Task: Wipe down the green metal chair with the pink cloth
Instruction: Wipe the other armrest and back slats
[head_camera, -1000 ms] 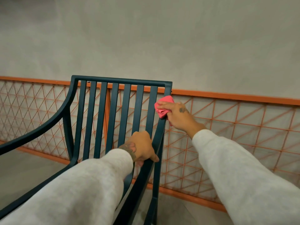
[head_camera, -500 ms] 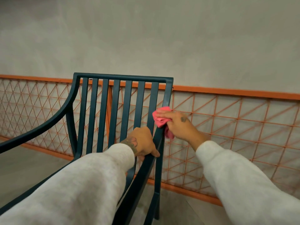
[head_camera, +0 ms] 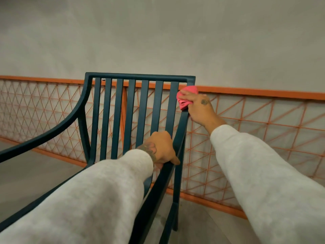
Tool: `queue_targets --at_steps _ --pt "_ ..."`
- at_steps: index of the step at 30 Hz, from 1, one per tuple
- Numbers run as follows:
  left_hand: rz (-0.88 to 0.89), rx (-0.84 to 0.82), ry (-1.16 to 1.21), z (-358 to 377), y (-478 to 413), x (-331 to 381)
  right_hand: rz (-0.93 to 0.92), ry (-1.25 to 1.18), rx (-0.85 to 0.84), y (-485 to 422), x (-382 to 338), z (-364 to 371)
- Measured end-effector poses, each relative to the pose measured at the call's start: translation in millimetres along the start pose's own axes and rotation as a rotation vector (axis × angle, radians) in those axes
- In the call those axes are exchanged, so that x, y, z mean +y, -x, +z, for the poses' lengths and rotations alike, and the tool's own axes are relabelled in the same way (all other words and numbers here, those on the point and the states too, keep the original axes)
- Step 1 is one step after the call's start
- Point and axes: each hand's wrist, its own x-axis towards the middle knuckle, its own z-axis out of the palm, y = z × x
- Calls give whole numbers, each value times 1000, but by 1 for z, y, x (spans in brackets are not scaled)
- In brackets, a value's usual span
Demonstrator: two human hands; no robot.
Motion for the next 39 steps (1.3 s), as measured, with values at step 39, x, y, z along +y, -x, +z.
queue_targets --at_steps 39 --pt "-22 23 -27 3 7 3 286 -860 162 123 -2 25"
